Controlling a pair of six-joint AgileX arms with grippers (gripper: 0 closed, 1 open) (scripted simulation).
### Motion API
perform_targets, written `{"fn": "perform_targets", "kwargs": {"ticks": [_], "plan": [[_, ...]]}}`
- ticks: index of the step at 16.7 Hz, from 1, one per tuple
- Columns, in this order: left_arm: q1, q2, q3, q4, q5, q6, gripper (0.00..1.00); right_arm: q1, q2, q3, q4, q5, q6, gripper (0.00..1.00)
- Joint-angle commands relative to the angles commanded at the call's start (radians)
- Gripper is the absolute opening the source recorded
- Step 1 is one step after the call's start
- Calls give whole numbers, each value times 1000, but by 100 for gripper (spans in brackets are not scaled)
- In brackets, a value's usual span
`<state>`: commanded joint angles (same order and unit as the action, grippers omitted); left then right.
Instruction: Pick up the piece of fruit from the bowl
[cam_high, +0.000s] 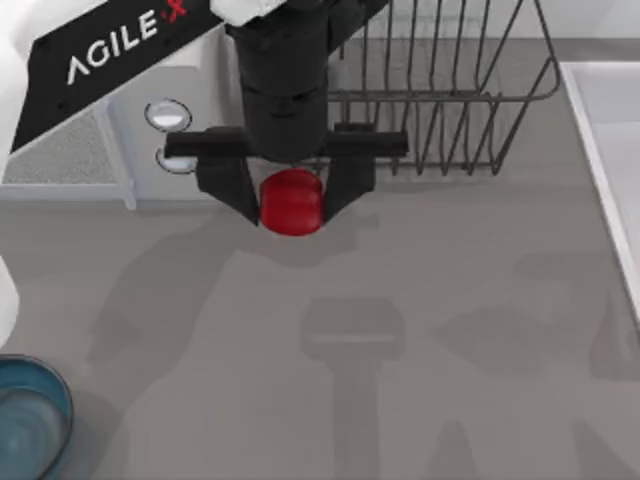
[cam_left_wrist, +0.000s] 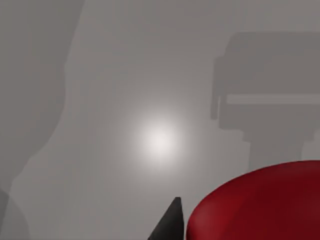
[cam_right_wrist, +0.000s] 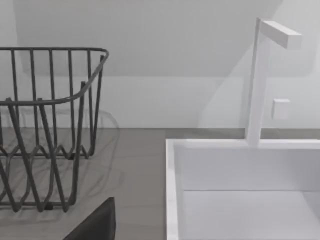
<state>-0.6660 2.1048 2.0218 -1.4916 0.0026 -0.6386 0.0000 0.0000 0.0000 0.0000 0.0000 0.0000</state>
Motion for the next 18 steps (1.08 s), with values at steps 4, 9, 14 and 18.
{"fn": "perform_targets", "kwargs": {"ticks": [4, 9, 14, 18], "plan": [[1, 4, -111, 114, 0, 1, 0, 0, 0, 0, 0, 0, 0, 100], [1, 18, -341, 370, 0, 2, 0, 0, 0, 0, 0, 0, 0, 100], [0, 26, -394, 424, 0, 1, 0, 0, 0, 0, 0, 0, 0, 100], [0, 26, -394, 424, 0, 1, 23, 0, 0, 0, 0, 0, 0, 100]]}}
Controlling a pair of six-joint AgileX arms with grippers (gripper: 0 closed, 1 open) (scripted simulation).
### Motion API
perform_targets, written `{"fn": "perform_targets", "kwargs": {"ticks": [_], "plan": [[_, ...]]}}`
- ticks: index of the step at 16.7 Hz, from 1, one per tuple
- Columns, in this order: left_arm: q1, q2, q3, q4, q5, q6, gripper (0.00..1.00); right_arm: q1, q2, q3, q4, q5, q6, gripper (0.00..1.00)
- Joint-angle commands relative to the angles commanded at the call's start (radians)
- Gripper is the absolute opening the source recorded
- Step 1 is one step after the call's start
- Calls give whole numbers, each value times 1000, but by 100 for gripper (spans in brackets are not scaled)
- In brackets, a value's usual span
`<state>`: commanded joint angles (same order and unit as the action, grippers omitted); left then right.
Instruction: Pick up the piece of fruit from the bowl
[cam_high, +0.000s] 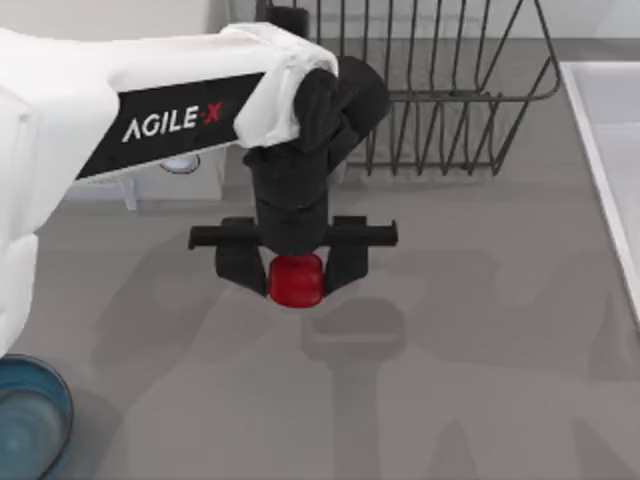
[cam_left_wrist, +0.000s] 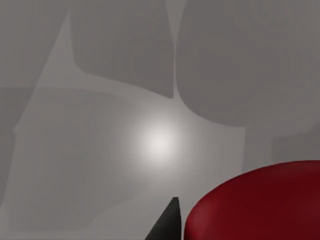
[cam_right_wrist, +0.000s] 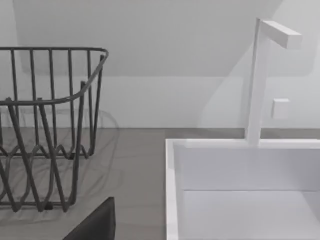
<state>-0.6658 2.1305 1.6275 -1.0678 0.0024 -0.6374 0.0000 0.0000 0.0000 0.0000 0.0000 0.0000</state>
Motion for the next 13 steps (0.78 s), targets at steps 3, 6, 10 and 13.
{"fn": "perform_targets", "kwargs": {"ticks": [3, 6, 10, 13], "plan": [[0, 0, 0, 0, 0, 0, 45, 0, 0, 0, 0, 0, 0, 100], [0, 0, 0, 0, 0, 0, 68, 0, 0, 0, 0, 0, 0, 100], [0, 0, 0, 0, 0, 0, 98, 0, 0, 0, 0, 0, 0, 100], [0, 0, 0, 0, 0, 0, 100, 0, 0, 0, 0, 0, 0, 100]]}}
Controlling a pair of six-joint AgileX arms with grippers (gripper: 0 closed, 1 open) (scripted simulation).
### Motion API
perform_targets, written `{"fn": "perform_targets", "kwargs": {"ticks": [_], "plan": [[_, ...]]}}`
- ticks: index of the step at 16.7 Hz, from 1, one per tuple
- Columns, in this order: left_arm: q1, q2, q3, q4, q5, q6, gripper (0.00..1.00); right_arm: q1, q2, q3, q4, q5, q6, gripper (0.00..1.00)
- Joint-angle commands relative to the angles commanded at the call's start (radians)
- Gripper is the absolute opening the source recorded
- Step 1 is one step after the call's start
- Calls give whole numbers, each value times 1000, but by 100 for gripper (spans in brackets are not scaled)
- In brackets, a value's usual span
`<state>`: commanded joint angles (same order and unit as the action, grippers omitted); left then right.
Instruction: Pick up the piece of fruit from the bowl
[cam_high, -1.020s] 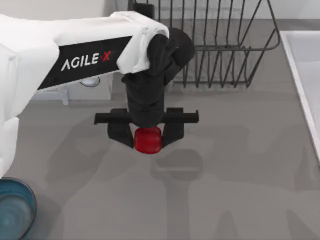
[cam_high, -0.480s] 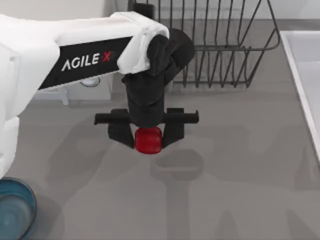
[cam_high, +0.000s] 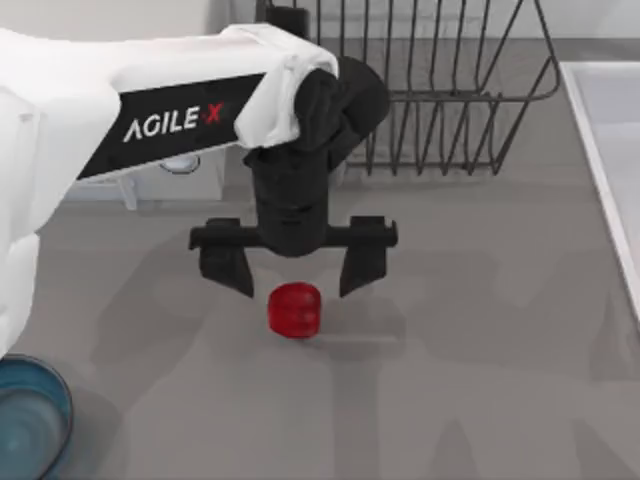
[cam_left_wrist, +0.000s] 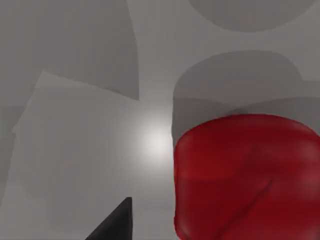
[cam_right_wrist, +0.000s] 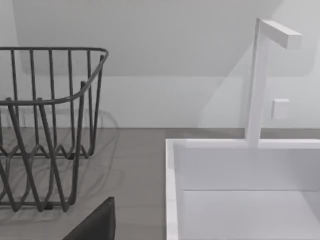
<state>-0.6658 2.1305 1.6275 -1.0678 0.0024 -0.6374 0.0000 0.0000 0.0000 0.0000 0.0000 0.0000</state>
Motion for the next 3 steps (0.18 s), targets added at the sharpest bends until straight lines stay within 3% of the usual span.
{"fn": "perform_targets", "kwargs": {"ticks": [3], "plan": [[0, 0, 0, 0, 0, 0, 100, 0, 0, 0, 0, 0, 0, 100]]}}
